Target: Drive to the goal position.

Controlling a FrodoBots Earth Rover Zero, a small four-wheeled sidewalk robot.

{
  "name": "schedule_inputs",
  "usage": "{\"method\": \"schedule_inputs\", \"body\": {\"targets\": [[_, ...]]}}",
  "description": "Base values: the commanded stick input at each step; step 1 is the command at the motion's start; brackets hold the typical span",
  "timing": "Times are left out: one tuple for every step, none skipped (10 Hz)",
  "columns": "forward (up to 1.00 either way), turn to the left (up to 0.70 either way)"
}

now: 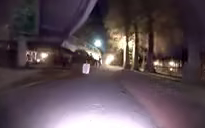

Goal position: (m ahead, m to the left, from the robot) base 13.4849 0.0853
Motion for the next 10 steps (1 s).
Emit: {"method": "schedule_inputs", "body": {"targets": [[0.70, 0.00], [0.70, 0.00], [0.70, 0.00], [0.70, 0.00], [0.70, 0.00], [0.70, 0.00], [0.70, 0.00], [0.70, 0.00], [0.70, 0.00], [0.70, 0.00]]}}
